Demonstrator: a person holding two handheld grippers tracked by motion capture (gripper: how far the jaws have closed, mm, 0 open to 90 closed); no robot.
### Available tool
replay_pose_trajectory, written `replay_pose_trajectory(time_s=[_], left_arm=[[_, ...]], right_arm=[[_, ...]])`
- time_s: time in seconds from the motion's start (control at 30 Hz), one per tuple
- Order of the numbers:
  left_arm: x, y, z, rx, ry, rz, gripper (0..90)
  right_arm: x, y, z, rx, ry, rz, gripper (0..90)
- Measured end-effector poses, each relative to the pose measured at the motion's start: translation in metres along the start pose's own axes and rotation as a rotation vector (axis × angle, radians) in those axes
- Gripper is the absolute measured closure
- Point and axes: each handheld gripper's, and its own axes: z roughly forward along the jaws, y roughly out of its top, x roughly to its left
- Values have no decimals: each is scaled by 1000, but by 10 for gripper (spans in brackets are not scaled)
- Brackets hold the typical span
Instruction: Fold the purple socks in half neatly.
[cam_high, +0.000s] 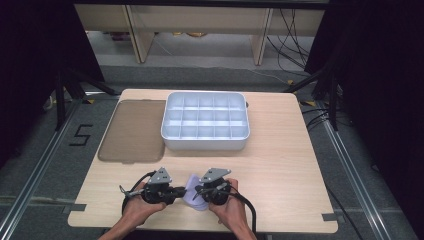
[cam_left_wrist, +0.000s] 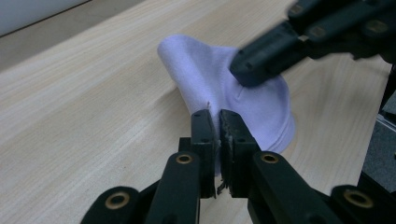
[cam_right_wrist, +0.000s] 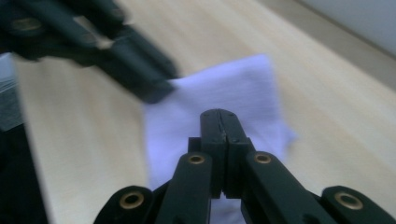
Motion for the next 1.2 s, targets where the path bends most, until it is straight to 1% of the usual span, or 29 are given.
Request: replay_pose_trajectory(time_s=[0.03,0.07,0.1,0.13,0.17,0.23,0.27,0.3,0.33,0.37,0.4,0.43,0.47,0.53,0.57,0.6,0.63,0.67,0.7,0.73,0.77,0.87,0.9,1.0,1.07,1.1,1.13,1.17,1.2], left_arm=[[0,0,-1,8,2,23,843],[0,1,-1,13,6,28,843],[-2,0,0,7,0,22,843],[-2,1,0,7,0,34,843],[-2,1,-1,11,2,42,843],[-2,1,-2,14,7,56,843],[-3,1,-2,4,2,47,843],[-2,2,-2,4,2,54,843],[-2,2,-2,3,3,54,843],[-2,2,-2,2,5,55,843],[-3,2,-2,-5,2,49,843],[-3,2,-2,1,2,61,843],[-3,2,-2,2,1,65,843],[-2,3,-2,1,4,66,843],[-3,2,-2,-4,4,59,843],[-3,2,-3,0,14,63,843],[-3,2,-4,-3,4,62,842],[-2,3,-4,-3,4,66,843],[-3,3,-4,-12,3,65,843],[-4,3,-5,-10,12,44,843],[-3,3,-4,-11,3,49,843],[-2,3,-5,-16,4,56,842],[-3,3,-5,-18,5,58,842],[-4,4,-7,-18,1,74,841],[-6,6,-8,-15,8,87,841],[-8,5,-7,-27,-4,69,841],[-9,6,-7,-29,-7,86,841],[-10,7,-7,-26,-3,102,841],[-11,7,-7,-36,-9,109,841]], right_arm=[[-2,0,2,-2,-13,9,900],[-6,-1,5,16,-11,-3,900],[-8,-2,8,38,-19,6,900],[-8,-4,11,57,-15,25,900],[-10,-5,13,48,4,-6,900],[-10,-2,10,24,-9,2,900],[-11,0,5,19,-37,25,900],[-13,2,2,5,-35,15,900],[-15,3,2,8,-45,35,900],[-18,2,5,11,-51,37,900],[-21,1,8,27,-41,16,900],[-21,-1,10,45,-41,44,900],[-21,-2,12,40,-35,57,900],[-22,-1,9,15,-42,43,900],[-24,1,6,0,-33,32,900],[-23,2,0,13,-44,58,900],[-23,1,-2,-9,-57,61,900],[-24,2,-6,-4,-46,59,900],[-25,1,-7,-34,-48,45,900],[-25,1,-12,-14,-43,52,900],[-25,-1,-14,-47,-46,43,900],[-21,-8,-29,-33,-21,55,900],[-20,-10,-30,-41,-19,64,900],[-14,-17,-35,-16,11,58,900],[-7,-20,-34,-14,18,58,900],[-4,-21,-31,-13,18,47,900],[-3,-22,-31,18,30,38,900],[0,-23,-27,38,29,45,900],[1,-24,-24,50,22,31,900]])
